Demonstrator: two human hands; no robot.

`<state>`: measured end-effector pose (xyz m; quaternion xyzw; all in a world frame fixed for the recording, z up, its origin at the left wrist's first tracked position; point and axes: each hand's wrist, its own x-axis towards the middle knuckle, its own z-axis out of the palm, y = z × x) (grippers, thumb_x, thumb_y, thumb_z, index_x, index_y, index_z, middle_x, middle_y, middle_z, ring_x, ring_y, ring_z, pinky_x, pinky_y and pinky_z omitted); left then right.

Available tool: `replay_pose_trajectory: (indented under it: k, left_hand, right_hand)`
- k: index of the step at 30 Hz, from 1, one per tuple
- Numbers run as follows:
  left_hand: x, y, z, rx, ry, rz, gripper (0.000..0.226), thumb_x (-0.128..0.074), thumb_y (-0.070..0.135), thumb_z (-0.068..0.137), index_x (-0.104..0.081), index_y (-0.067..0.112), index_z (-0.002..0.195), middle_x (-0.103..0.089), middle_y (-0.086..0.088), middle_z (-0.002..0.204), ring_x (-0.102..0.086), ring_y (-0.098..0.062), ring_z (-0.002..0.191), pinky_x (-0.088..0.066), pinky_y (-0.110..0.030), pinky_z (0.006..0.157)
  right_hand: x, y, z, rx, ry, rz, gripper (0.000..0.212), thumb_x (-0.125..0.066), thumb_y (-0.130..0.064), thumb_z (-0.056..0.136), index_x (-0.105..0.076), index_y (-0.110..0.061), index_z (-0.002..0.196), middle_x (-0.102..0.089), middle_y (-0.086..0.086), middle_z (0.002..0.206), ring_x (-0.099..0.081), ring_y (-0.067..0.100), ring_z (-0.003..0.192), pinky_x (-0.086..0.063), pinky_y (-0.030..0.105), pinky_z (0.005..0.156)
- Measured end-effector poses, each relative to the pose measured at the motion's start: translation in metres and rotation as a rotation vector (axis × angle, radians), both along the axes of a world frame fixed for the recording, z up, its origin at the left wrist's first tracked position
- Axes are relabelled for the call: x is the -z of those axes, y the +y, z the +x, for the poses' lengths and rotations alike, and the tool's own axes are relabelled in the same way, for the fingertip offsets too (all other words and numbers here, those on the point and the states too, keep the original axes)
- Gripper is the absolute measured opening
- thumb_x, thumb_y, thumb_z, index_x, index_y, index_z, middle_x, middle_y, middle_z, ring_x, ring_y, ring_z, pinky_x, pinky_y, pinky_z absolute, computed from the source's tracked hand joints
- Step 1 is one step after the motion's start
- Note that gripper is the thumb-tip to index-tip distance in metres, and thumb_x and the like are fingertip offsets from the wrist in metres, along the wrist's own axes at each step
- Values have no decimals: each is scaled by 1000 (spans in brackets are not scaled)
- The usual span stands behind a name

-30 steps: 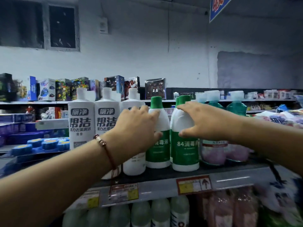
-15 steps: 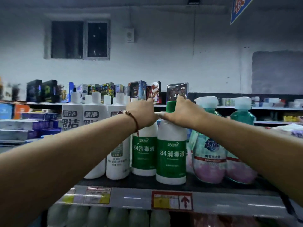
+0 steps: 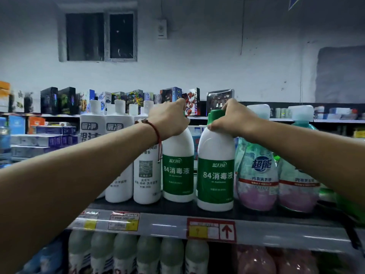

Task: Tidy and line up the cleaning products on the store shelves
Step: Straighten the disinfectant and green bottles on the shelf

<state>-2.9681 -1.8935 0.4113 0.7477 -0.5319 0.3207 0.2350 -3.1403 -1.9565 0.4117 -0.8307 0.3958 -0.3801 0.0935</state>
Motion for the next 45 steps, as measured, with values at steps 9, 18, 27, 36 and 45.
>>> replay_pose_trajectory:
  k: [9, 18, 27, 36, 45]
  left_hand:
    - [-3, -6, 4, 26, -32, -18, 32, -57, 38, 93, -55, 22, 120, -62, -2, 87, -55, -21, 72, -39, -27, 56]
    - [-9, -6, 9, 70, -52, 17, 28, -59, 43, 93, -57, 20, 110, -58, 0, 82, -55, -22, 74, -38, -28, 56]
    - [-7, -3, 11, 78, -83, 3, 29, -58, 46, 94, -59, 23, 112, -67, -5, 97, -57, -27, 81, -42, -29, 64]
    - [7, 13, 6, 102, -40, 89, 50, -52, 62, 94, -54, 22, 123, -64, -1, 99, -57, -23, 82, -49, -31, 69]
    - [52, 33, -1, 90, -88, 257, 93, -65, 62, 86, -10, 40, 157, -38, -16, 139, -48, -32, 124, -49, -42, 96]
  right_hand:
    - [-2, 4, 6, 13, -64, 54, 51, -78, -34, 81, -50, -10, 116, -59, 9, 102, -62, 27, 97, -57, 48, 87]
    - [-1, 7, 16, 6, -105, 54, 30, -73, -24, 84, -61, -4, 103, -66, 12, 96, -65, 26, 90, -59, 45, 85]
    - [2, -1, 16, -5, -115, 48, 36, -73, -27, 88, -53, -8, 110, -57, 7, 95, -56, 24, 90, -49, 35, 77]
    - [17, 6, 1, -89, 108, 95, 109, -76, -50, 83, -5, -17, 158, -55, 12, 137, -57, 25, 111, -47, 34, 93]
    - [58, -7, 1, -87, 62, -54, 140, -90, -37, 70, 18, -23, 158, -40, 14, 153, -51, 27, 127, -40, 37, 108]
